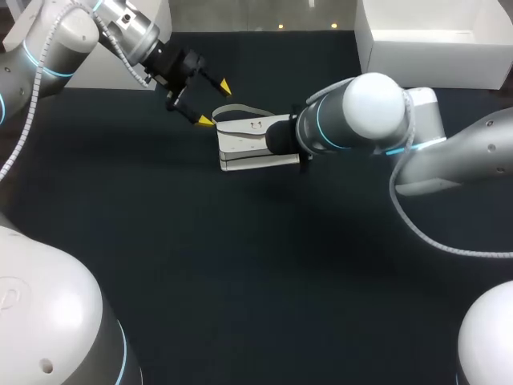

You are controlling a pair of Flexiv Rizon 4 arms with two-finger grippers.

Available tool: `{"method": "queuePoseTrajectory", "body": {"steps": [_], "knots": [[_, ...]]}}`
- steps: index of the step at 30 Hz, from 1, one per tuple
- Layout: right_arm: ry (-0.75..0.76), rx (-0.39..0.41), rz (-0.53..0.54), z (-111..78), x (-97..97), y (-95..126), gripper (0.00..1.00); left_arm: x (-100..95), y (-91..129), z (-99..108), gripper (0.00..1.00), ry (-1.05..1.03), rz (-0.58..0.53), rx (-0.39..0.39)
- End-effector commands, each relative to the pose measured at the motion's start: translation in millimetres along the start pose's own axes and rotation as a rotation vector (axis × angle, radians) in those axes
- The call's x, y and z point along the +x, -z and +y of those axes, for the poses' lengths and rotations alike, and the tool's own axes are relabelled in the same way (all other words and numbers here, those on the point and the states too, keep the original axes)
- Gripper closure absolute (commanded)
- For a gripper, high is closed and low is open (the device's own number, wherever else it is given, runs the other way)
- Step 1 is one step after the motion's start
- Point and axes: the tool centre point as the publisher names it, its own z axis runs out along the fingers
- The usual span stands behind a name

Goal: Pick up the bag, open it, inspect its contents, close it, and place it on the opposite side

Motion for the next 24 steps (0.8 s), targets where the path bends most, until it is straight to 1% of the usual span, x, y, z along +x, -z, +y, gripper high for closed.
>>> {"method": "queuePoseTrajectory", "body": {"steps": [1, 8, 10, 12, 13, 15, 20, 21, 24], "knots": [[-0.004, 0.011, -0.023, 2.1, 6.6, 1.9, 1.0, -0.1, -0.6, 2.2, 0.0, -0.01, -0.002, 0.008], [-0.012, 0.028, -0.036, 7.4, 11.7, 5.4, 1.0, 2.4, -2.7, 1.8, 0.0, -0.046, -0.03, 0.003], [-0.016, 0.029, -0.039, 8.5, 12.5, 6.2, 1.0, 3.4, -3.2, 0.5, 0.0, -0.064, -0.053, -0.012], [-0.023, 0.031, -0.044, 9.7, 13.2, 7.3, 1.0, 4.2, -3.7, -0.4, 0.0, -0.075, -0.072, -0.009], [-0.025, 0.031, -0.045, 10.6, 13.4, 7.8, 1.0, 4.9, -4.1, -1.1, 0.0, -0.083, -0.091, -0.03], [-0.035, 0.035, -0.051, 11.7, 13.8, 8.3, 1.0, 6.0, -5.9, -2.3, 0.0, -0.099, -0.108, -0.024], [-0.055, 0.054, -0.053, 14.3, 14.6, 9.7, 1.0, 5.4, -9.2, -2.9, 0.0, -0.116, -0.168, -0.054], [-0.056, 0.056, -0.054, 14.9, 15.0, 9.6, 1.0, 4.8, -9.3, -3.0, 0.0, -0.115, -0.173, -0.038], [-0.063, 0.065, -0.054, 18.0, 17.8, 9.5, 1.0, 3.4, -9.5, -2.6, 0.0, -0.113, -0.182, -0.044]]}}
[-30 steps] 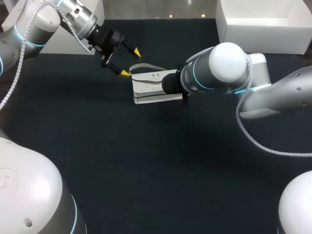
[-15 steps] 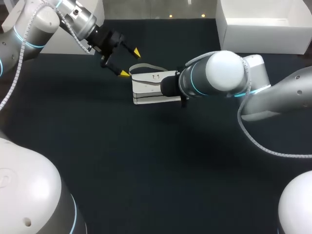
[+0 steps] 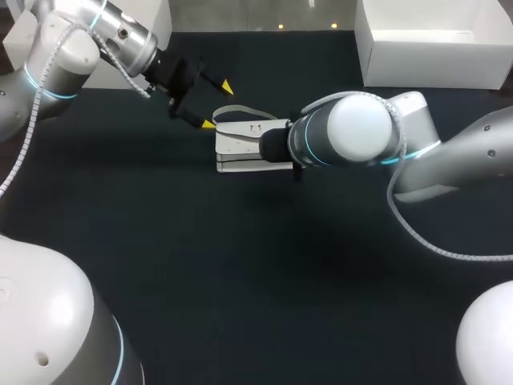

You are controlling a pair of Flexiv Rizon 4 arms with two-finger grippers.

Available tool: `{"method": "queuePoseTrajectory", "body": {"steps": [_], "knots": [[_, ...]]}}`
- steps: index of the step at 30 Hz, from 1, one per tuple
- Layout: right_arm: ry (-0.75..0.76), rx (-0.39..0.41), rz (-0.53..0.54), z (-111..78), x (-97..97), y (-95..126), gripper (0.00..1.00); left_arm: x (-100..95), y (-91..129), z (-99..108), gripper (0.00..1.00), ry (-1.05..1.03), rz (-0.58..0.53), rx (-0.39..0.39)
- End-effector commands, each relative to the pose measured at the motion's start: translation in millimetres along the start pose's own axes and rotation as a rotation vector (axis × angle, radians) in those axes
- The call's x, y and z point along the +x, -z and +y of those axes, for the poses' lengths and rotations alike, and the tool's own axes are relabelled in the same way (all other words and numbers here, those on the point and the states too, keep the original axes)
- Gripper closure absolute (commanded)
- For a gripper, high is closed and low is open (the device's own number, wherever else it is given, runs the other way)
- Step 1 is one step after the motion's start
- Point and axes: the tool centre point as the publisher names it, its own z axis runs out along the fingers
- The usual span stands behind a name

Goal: Pick up the bag, open it, inspect its contents, close it, and place it on the opposite side

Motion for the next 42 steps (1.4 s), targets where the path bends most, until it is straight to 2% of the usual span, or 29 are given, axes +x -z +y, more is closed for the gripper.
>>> {"method": "queuePoseTrajectory", "body": {"steps": [1, 4, 8, 17, 19, 23, 29, 31, 35, 36, 42], "knots": [[-0.005, 0.019, -0.008, 6.3, 5.7, 0.5, 1.0, 6.0, -1.6, -2.1, 0.0, -0.001, -0.063, -0.009], [-0.024, 0.02, -0.005, 7.8, 8.2, 0.9, 1.0, 4.9, -1.1, -2.4, 0.0, -0.001, -0.092, -0.008], [-0.04, 0.015, -0.006, 6.4, 7.8, 4.1, 1.0, -0.3, 10.3, -3.9, 0.0, 0.017, -0.098, -0.038], [-0.04, 0.015, -0.006, 6.4, 7.8, 4.1, 1.0, -0.3, 10.3, -3.9, 0.0, 0.017, -0.098, -0.038], [-0.04, 0.015, -0.006, 6.4, 7.8, 4.1, 1.0, -0.5, 3.0, -5.2, 0.0, 0.007, -0.11, -0.073], [-0.04, 0.015, -0.006, 6.4, 7.8, 4.1, 1.0, 4.5, -6.5, -5.7, 0.0, -0.014, -0.123, -0.088], [-0.04, 0.015, -0.006, 6.4, 7.8, 4.1, 1.0, 9.8, -18.2, -4.0, 0.0, -0.015, -0.105, -0.08], [-0.04, 0.015, -0.006, 6.4, 7.8, 4.1, 1.0, 10.7, -22.9, -2.6, 0.05, -0.014, -0.088, -0.073], [-0.04, 0.015, -0.006, 6.4, 7.8, 4.1, 1.0, 11.1, -32.4, -0.4, 0.37, -0.021, -0.062, -0.081], [-0.04, 0.015, -0.006, 6.4, 7.8, 4.1, 1.0, 11.3, -34.5, -0.3, 0.42, -0.023, -0.059, -0.08], [-0.04, 0.015, -0.006, 6.4, 7.8, 4.1, 1.0, 14.6, -43.4, -0.6, 0.51, -0.034, -0.035, -0.077]]}}
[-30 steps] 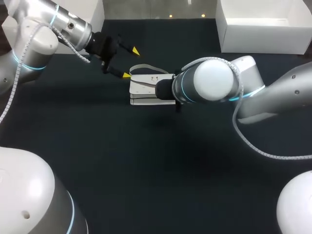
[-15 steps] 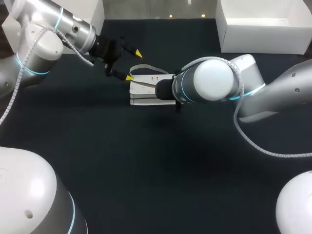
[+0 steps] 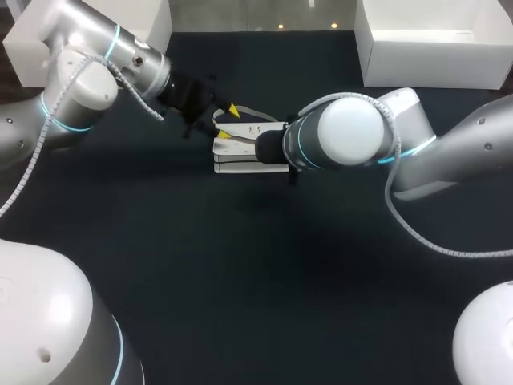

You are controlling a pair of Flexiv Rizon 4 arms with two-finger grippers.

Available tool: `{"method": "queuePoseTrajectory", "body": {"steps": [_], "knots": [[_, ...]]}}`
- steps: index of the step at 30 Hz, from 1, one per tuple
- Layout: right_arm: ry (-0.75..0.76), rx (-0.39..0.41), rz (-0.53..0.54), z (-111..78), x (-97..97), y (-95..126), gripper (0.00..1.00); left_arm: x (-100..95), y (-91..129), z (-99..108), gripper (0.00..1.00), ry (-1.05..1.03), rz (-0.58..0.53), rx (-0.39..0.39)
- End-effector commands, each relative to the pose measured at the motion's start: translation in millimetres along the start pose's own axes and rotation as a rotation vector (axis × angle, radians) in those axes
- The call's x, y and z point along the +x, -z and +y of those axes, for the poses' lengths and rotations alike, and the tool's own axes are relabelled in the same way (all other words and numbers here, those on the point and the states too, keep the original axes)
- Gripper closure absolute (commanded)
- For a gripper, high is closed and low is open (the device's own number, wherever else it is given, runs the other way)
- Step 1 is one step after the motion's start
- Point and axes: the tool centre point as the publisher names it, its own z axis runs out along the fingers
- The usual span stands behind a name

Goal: Pick up the bag, open it, inspect its contents, close it, and place it on the opposite side

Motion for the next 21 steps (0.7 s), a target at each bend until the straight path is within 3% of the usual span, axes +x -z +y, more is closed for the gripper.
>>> {"method": "queuePoseTrajectory", "body": {"steps": [1, 6, 11, 21], "knots": [[-0.001, -0.004, -0.007, -0.1, 1.9, -1.1, 1.0, -2.3, -7.9, 5.2, 0.51, -0.002, 0.014, 0.004], [-0.001, -0.004, -0.007, -0.1, 1.9, -1.1, 1.0, 5.4, -13.5, 8.2, 0.44, 0.005, 0.029, -0.003], [-0.001, -0.004, -0.007, -0.1, 1.9, -1.1, 1.0, 10.9, -18.1, 10.2, 0.51, 0.007, 0.028, -0.017], [-0.001, -0.004, -0.007, -0.1, 1.9, -1.1, 1.0, 13.4, -28.2, 15.7, 0.55, -0.006, -0.003, -0.03]]}}
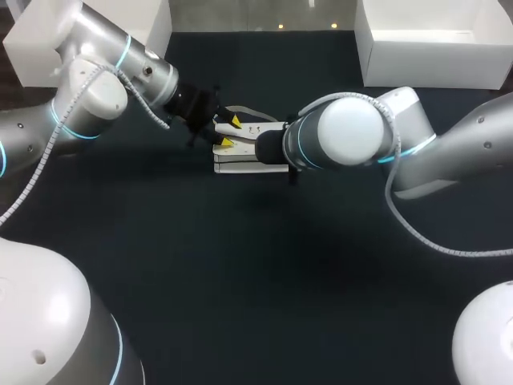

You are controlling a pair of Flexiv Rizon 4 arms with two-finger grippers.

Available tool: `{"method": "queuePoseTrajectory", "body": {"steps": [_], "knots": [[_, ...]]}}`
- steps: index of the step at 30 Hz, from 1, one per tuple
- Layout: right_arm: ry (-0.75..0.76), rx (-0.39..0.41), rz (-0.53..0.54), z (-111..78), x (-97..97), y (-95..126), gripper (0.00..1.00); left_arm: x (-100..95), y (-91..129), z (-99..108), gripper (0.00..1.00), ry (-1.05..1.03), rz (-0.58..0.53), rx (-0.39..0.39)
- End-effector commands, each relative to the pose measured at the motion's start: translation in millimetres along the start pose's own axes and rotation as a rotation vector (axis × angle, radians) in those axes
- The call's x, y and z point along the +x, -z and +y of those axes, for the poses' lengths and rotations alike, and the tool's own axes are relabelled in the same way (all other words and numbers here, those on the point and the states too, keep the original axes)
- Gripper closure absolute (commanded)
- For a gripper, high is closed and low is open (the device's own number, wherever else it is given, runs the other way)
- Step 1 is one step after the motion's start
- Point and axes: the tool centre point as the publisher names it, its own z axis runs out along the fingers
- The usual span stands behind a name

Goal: Pick up the bag, open it, inspect its contents, close it, and place it on the opposite side

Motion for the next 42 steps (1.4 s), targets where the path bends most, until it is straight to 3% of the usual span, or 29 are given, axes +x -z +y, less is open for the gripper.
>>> {"method": "queuePoseTrajectory", "body": {"steps": [1, 9, 15, 19, 21, 28, 42], "knots": [[-0.001, -0.004, -0.007, -0.1, 2.0, -1.2, 1.0, 0.5, -7.0, 4.0, 0.55, -0.006, -0.024, 0.001], [-0.001, -0.004, -0.007, -0.1, 2.0, -1.2, 1.0, -4.1, -9.7, 8.5, 0.6, -0.015, -0.051, 0.005], [-0.001, -0.004, -0.007, -0.1, 2.0, -1.2, 1.0, -6.7, -10.8, 10.2, 0.69, -0.026, -0.081, -0.026], [-0.001, -0.004, -0.007, -0.1, 2.0, -1.2, 1.0, -10.4, -11.3, 13.5, 0.84, -0.02, -0.097, -0.038], [-0.001, -0.004, -0.007, -0.1, 2.0, -1.2, 1.0, -12.1, -10.4, 14.1, 1.0, -0.014, -0.103, -0.033], [-0.001, -0.004, -0.007, -0.1, 2.0, -1.2, 1.0, -16.9, -5.6, 13.9, 1.0, 0.023, -0.104, -0.012], [-0.001, -0.004, -0.007, -0.1, 2.0, -1.2, 1.0, -37.2, 13.3, 23.3, 1.0, 0.215, -0.039, 0.139]]}}
